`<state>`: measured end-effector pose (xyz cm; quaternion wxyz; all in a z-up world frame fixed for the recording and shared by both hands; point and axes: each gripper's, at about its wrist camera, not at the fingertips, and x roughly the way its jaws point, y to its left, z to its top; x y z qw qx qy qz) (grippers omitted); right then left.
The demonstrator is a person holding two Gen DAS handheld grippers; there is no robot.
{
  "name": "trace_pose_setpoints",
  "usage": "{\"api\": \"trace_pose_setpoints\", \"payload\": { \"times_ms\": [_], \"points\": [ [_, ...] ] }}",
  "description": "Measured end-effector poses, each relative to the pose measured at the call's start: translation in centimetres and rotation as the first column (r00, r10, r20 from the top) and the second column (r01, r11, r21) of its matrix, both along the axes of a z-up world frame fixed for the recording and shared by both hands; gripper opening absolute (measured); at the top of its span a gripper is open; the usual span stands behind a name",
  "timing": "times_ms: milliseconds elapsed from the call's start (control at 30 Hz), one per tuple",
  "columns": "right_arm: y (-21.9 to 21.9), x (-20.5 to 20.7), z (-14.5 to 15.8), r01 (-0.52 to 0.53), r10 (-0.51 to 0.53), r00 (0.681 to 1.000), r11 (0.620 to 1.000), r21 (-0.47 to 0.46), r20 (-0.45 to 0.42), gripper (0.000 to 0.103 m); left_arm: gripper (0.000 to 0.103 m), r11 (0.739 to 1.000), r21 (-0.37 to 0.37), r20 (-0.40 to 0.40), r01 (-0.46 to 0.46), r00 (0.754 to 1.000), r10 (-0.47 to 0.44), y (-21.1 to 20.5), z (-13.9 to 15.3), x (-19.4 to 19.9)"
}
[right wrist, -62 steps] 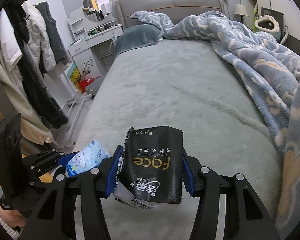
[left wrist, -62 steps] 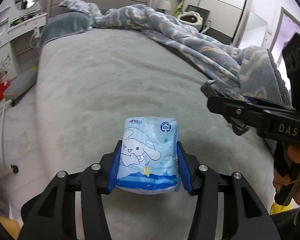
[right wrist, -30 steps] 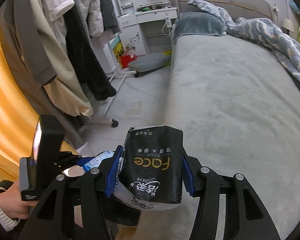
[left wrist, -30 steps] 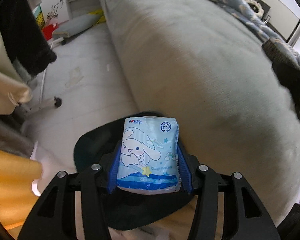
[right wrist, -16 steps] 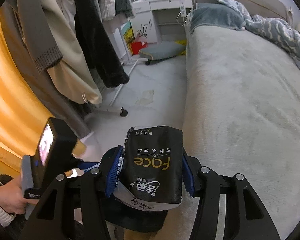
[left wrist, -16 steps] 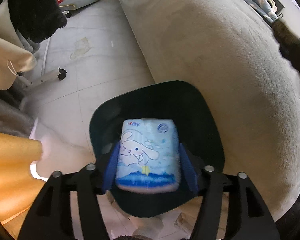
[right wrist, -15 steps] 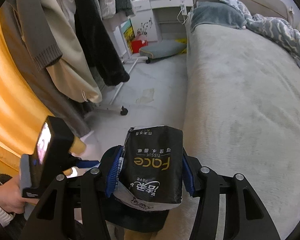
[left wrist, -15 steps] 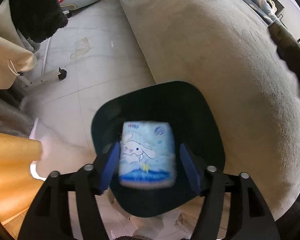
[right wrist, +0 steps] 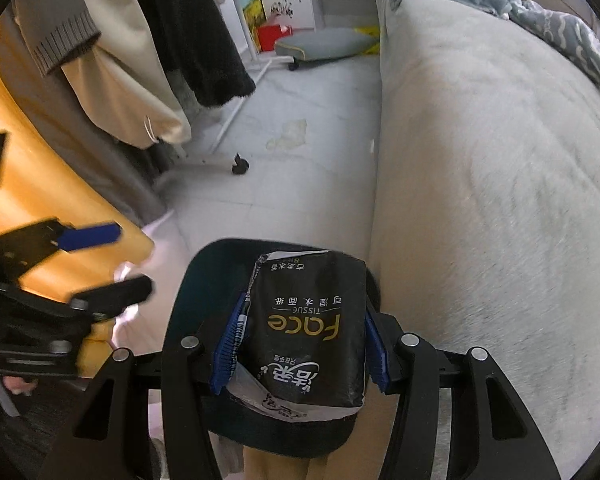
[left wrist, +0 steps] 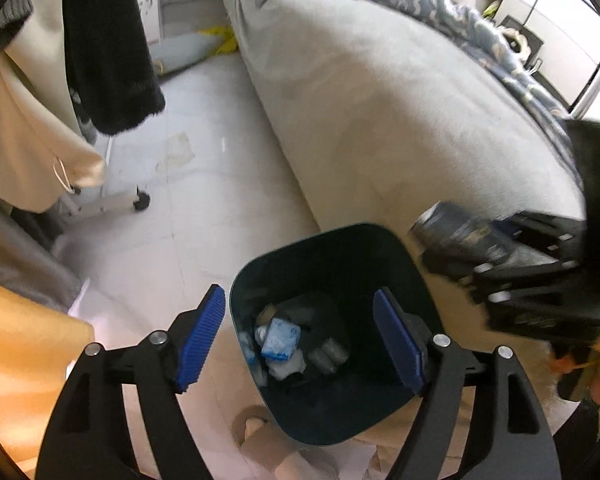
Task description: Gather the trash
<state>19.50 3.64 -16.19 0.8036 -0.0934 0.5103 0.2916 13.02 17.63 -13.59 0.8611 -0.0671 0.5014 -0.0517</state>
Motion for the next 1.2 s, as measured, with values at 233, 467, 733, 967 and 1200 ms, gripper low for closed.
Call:
{"api": "trace_pose_setpoints", "payload": {
  "times_ms": [233,467,733,967,1200],
  "points": [
    [1.5,-0.7,-2.8,-0.022,0.019,0.998,0.998,-0.057,-0.064,0.054,0.084,0.999,0.039,0.119,0.006,0.993,-0.011,0.7,2.3,-1.4],
    [2.0,-2.0,-3.2,-0.031,0.026,0.998,0.996,-0.086,-0.058,0.065,0.094,0.998,0.069,0.266,0.006,0.964,-0.024,0.8,5.7,-3.9],
    [0.3,-5.0,-0.6,0.019,-0.020,1.000,0.999,-0.037,-0.023,0.092,0.097,0.994,0.100,0.373,-0.033,0.928,-0.007,0.3,8.0,-6.5],
    [-3.0,-8.2,4.7,0.121,-0.123,0.982,0.992,0.023,0.140,0.100,0.098,0.993,0.103,0.424,-0.054,0.906,0.005,-1.0,9.8,-10.1],
    [-7.6,-12.3,11.3,0.174,-0.201,0.917,0.979,0.108,0.344,0.100,0.100,0.990,0.106,0.482,-0.093,0.875,0.030,-2.8,11.8,-12.9]
  ]
}}
